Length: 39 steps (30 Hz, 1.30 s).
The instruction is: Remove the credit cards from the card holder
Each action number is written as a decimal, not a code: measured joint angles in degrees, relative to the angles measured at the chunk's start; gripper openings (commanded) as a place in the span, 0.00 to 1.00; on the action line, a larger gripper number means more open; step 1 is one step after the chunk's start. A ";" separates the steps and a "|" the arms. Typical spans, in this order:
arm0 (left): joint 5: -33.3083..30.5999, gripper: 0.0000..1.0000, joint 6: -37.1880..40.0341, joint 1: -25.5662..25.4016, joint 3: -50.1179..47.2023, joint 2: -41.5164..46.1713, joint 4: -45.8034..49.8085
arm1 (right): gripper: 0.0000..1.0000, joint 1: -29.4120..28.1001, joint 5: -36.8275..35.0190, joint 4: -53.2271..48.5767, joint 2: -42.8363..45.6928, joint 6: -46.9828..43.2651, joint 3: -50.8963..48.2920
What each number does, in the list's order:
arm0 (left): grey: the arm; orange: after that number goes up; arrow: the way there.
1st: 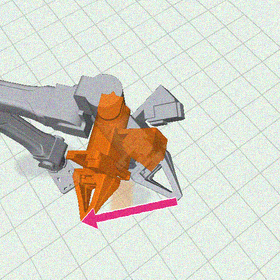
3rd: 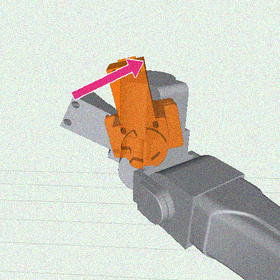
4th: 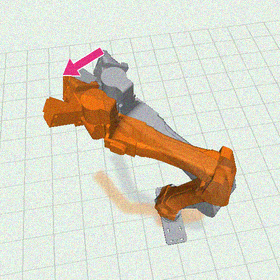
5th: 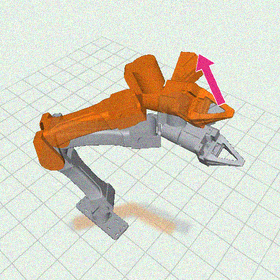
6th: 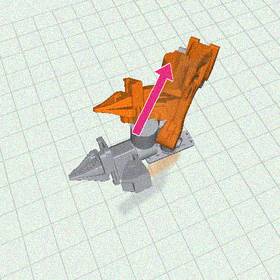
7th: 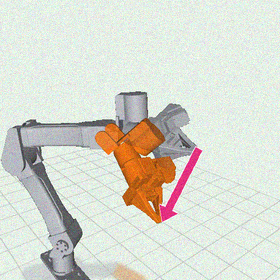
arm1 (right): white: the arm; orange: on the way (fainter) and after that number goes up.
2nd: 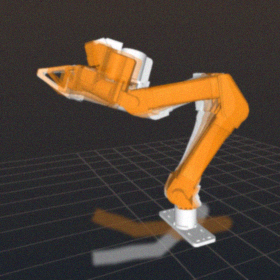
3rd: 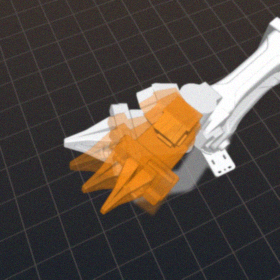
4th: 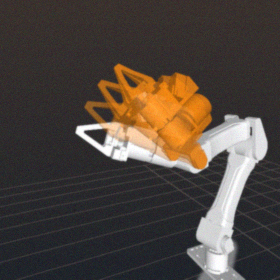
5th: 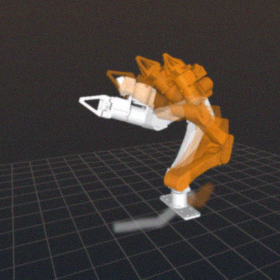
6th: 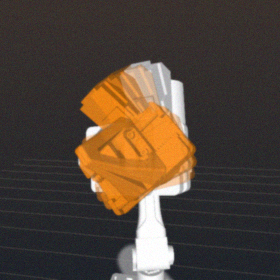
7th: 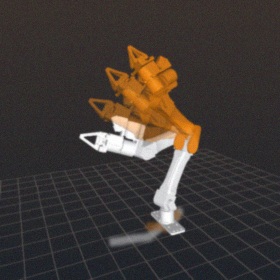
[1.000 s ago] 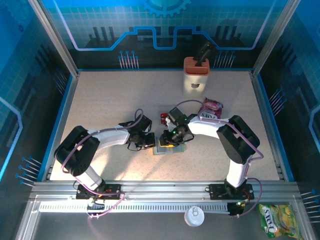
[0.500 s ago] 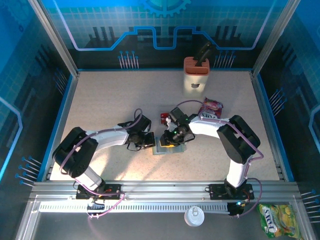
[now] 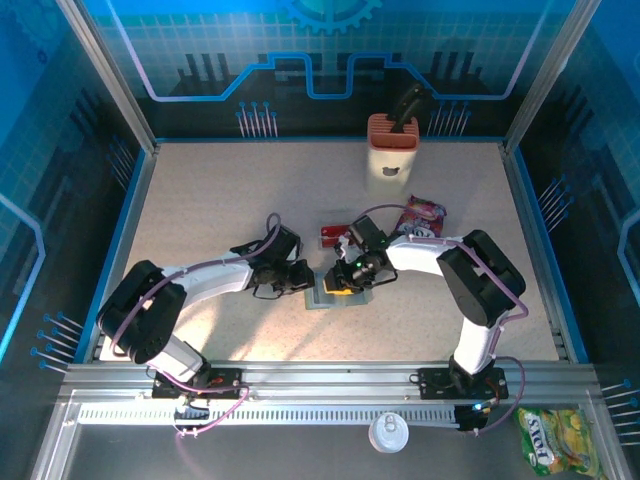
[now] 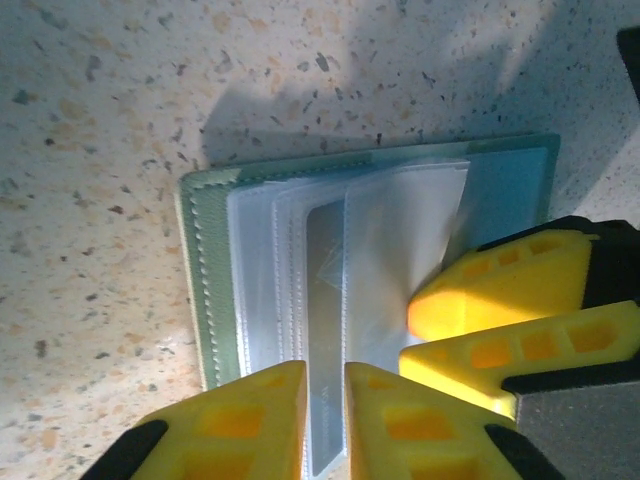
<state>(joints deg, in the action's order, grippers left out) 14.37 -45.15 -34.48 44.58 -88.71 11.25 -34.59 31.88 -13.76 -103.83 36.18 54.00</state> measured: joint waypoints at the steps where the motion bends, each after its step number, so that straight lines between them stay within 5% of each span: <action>1: 0.11 0.21 -0.20 -0.20 0.15 -0.26 -0.02 | 0.33 0.22 0.46 0.66 0.02 0.00 -0.39; 21: 1.09 0.27 -2.97 -1.38 2.58 -4.15 -1.07 | 0.31 2.25 6.36 9.20 0.11 0.74 -4.96; 39: 0.85 0.26 -5.14 -1.38 2.51 -5.11 -1.57 | 0.17 2.91 7.19 10.73 0.11 1.33 -6.34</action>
<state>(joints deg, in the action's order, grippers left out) 15.22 -50.28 -35.86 47.09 -93.82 9.67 -31.68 39.07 -3.03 -103.72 37.52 47.66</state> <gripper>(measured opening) 0.259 0.190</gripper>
